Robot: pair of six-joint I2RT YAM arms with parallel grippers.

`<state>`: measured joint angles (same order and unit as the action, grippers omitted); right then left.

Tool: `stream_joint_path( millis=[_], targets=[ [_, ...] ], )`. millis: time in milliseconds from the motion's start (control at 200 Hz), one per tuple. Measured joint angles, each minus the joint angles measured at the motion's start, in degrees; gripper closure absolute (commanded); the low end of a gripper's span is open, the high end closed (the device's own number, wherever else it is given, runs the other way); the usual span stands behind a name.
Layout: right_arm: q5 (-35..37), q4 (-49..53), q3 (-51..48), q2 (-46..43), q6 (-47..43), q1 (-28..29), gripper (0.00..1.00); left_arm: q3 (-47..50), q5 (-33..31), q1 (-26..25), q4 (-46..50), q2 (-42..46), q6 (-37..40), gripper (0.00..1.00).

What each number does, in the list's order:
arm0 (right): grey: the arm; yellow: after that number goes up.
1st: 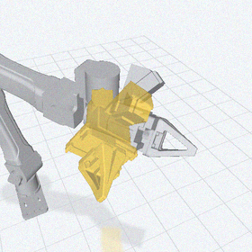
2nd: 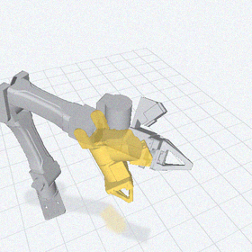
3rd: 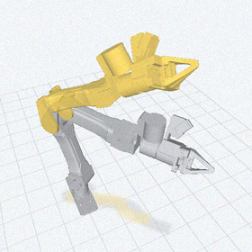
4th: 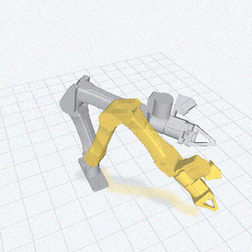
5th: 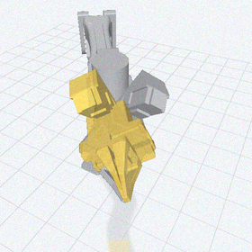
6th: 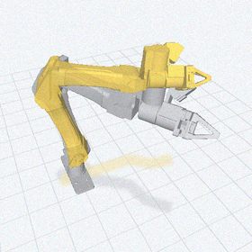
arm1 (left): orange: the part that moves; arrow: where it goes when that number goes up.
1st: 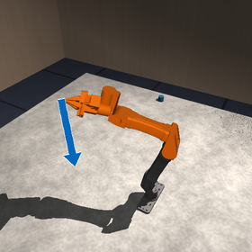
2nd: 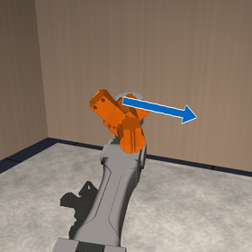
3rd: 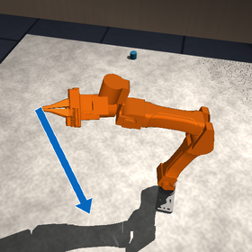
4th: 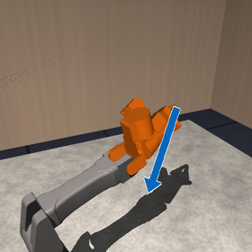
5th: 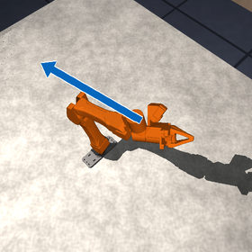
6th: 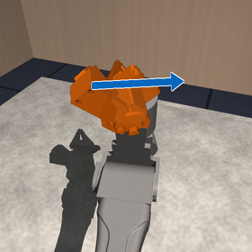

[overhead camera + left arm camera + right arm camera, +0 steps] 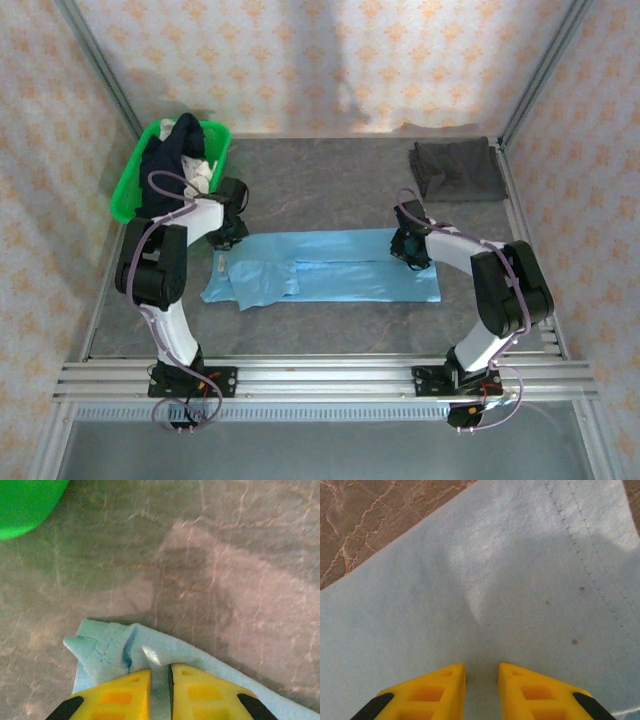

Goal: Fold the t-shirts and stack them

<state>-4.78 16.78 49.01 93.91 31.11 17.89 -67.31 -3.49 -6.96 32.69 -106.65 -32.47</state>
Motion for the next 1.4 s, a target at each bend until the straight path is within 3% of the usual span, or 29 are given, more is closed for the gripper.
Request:
stream_joint_path(
  millis=[85, 165, 300, 365, 425, 636, 811, 941, 1166, 1401],
  targets=[
    [0.0, 0.1, -0.2, -0.3, 0.0, -0.4, 0.76, -2.1, 0.0, 0.0, 0.5, -1.1, 0.4, 0.79],
    [0.3, 0.6, -0.8, -1.2, 0.0, -0.9, 0.76, -2.8, 0.0, 0.0, 0.6, -1.1, 0.9, 0.53],
    [0.4, 2.5, -1.5, -5.0, 0.0, -1.5, 0.72, -2.9, -0.5, -1.1, 2.1, 0.9, 2.5, 0.48],
    [0.0, 2.2, -1.4, -6.5, -0.2, -1.6, 0.72, -2.9, -1.7, -3.5, 3.5, 3.5, 2.6, 0.51],
    [-0.3, 2.3, -0.6, -6.3, -0.3, -1.3, 0.72, -2.9, -2.0, -6.6, 4.2, 6.7, 2.6, 0.59],
    [-0.2, 2.5, 3.8, 0.4, -0.9, 1.3, 0.71, -2.8, 0.0, -16.6, 3.7, 9.6, 2.2, 0.63],
    [0.7, 4.0, 3.8, 2.1, -0.9, 1.3, 0.69, 1.0, 3.7, -17.4, 1.1, 3.0, 0.4, 0.72],
    [1.2, 4.7, 3.3, 1.6, -0.4, 1.8, 0.69, -1.5, 4.6, -17.0, 0.5, -1.0, -0.2, 0.76],
    [3.5, 6.4, -0.4, -1.5, 1.5, 5.7, 0.69, -19.7, 4.9, -15.3, 1.4, -14.2, 1.2, 0.77],
    [4.7, 8.2, -6.1, -7.5, 9.1, 17.6, 0.69, -55.1, 9.7, -13.9, 8.2, -35.1, 6.7, 0.66]
  ],
)
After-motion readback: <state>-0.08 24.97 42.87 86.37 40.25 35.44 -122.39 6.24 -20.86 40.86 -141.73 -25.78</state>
